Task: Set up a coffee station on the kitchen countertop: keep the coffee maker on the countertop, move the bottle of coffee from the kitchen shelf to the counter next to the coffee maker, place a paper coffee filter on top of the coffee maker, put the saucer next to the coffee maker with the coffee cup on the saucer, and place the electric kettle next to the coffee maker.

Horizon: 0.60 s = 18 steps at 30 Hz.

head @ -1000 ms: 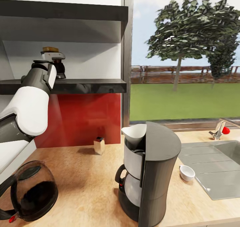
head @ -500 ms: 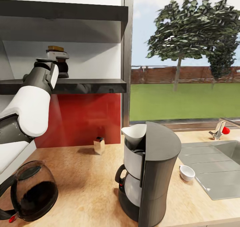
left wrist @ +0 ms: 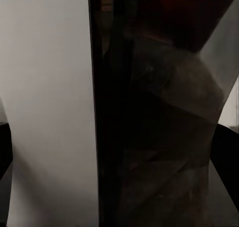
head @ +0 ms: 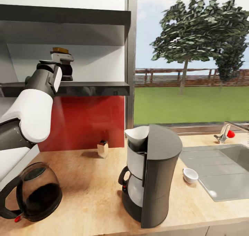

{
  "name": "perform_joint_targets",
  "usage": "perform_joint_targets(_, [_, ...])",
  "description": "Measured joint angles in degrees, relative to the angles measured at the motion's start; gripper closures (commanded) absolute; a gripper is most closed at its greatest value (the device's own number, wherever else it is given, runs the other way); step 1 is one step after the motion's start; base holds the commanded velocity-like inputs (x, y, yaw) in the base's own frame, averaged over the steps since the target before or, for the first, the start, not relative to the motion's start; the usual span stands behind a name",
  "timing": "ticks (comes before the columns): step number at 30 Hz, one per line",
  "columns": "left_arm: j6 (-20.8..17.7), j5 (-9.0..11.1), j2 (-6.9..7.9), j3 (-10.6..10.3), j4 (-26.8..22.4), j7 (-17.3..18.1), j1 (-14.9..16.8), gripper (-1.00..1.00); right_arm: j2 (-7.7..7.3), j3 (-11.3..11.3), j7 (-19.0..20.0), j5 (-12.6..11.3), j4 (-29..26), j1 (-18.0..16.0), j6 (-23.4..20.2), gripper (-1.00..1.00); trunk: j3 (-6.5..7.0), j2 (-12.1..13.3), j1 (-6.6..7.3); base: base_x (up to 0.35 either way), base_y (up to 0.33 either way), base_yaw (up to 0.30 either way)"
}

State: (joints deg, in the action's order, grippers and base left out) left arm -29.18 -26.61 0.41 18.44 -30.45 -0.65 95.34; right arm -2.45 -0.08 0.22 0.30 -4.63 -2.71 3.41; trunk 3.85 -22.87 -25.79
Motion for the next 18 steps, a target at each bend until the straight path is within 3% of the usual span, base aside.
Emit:
perform_joint_targets(8, [0.0, 0.0, 0.06, -0.1, 0.0, 0.0, 0.0, 1.0, 0.0, 0.1, 0.0, 0.1, 0.0, 0.0, 0.0, -1.0, -0.01, 0.0, 0.01, -0.272, -0.005, 0.0])
perform_joint_targets(18, [0.0, 0.0, 0.04, 0.1, 0.0, 0.0, 0.0, 1.0, 0.0, 0.1, 0.1, 0.0, -0.2, 0.0, 0.0, -1.0, 0.0, 0.0, 0.03, -0.038, 0.0, 0.0])
